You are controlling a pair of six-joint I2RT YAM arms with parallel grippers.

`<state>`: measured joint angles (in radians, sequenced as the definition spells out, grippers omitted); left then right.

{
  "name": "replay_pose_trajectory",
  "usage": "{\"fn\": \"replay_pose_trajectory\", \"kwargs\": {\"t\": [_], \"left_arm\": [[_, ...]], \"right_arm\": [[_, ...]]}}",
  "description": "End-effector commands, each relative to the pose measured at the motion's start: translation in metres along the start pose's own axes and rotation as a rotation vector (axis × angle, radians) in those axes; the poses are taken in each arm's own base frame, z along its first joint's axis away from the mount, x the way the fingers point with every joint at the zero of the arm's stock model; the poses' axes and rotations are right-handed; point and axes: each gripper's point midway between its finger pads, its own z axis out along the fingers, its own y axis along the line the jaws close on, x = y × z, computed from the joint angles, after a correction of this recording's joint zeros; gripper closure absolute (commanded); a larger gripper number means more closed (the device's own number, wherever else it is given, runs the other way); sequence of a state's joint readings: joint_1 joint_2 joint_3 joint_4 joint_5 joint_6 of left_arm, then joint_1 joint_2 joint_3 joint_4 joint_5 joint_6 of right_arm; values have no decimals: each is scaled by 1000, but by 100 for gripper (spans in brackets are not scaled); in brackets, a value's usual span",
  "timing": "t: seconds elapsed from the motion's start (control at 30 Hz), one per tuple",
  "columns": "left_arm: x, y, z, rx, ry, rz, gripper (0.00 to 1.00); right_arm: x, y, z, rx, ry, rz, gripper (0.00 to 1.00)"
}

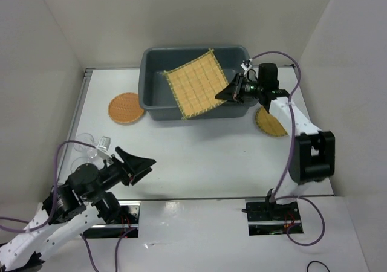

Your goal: Place the mixed dishes into the plastic bin

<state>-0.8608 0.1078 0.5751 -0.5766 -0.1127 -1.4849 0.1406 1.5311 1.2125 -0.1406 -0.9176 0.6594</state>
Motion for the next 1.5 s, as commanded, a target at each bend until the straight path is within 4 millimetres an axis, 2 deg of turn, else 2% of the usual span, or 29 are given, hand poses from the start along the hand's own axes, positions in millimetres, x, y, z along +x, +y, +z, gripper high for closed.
{"fn": "replay_pose_trajectory", "kwargs": {"t": [0.0, 0.03, 0.07, 0.13, 0.27, 0.33, 0.37, 0.4, 0.43, 0.47, 0.57, 0.6, 0.7, 0.8, 0.97, 1.0, 1.07, 1.2, 1.3, 1.33, 1.47], "left_arm": [[-6, -7, 18, -40, -23, 91, 24], [-8, -8, 22, -59, -30, 115, 23], [-10, -3, 31, -108, -36, 162, 23], [-18, -4, 38, -162, -61, 210, 20], [-30, -2, 51, -240, -104, 285, 20], [-36, -4, 55, -261, -125, 312, 20], [-41, -2, 60, -288, -148, 328, 17], [-46, -9, 60, -284, -167, 345, 17], [-48, -6, 61, -297, -180, 349, 16], [-54, -9, 62, -306, -208, 352, 16], [-59, -5, 63, -316, -242, 339, 15], [-63, -8, 60, -306, -261, 337, 15], [-67, -7, 59, -306, -295, 304, 15], [-71, -5, 55, -328, -313, 291, 15], [-67, -2, 65, -361, -291, 299, 15], [-64, 3, 70, -384, -271, 315, 15], [-63, 2, 74, -395, -255, 337, 15], [-64, -3, 85, -408, -243, 387, 14], [-66, -4, 90, -416, -248, 397, 12], [-68, -4, 89, -420, -256, 407, 12], [-76, -1, 87, -443, -294, 416, 12]], "right_arm": [[-65, 12, 3, -37, -116, -39, 100], [-87, 12, 2, -17, -169, -72, 100], [-98, 5, 2, -2, -187, -81, 100], [-116, -12, 10, 34, -197, -89, 100], [-145, -42, 21, 118, -213, -141, 100], [-159, -57, 28, 153, -214, -222, 100], [-160, -72, 30, 207, -209, -215, 100], [-168, -76, 30, 235, -217, -254, 100], [-168, -86, 32, 259, -205, -258, 100], [-163, -107, 36, 305, -183, -231, 100], [-162, -132, 39, 376, -179, -203, 100], [-158, -150, 34, 458, -184, -170, 100], [-144, -178, 30, 554, -186, -95, 100], [-147, -193, 20, 593, -215, -32, 100], [-142, -213, 22, 619, -210, 31, 100], [-141, -218, 23, 631, -215, 53, 98], [-138, -223, 22, 645, -215, 70, 85], [-129, -228, 27, 629, -192, 93, 19], [-129, -229, 26, 637, -200, 102, 10], [-129, -229, 27, 637, -203, 110, 10], [-141, -216, 8, 638, -239, 117, 5]]}}
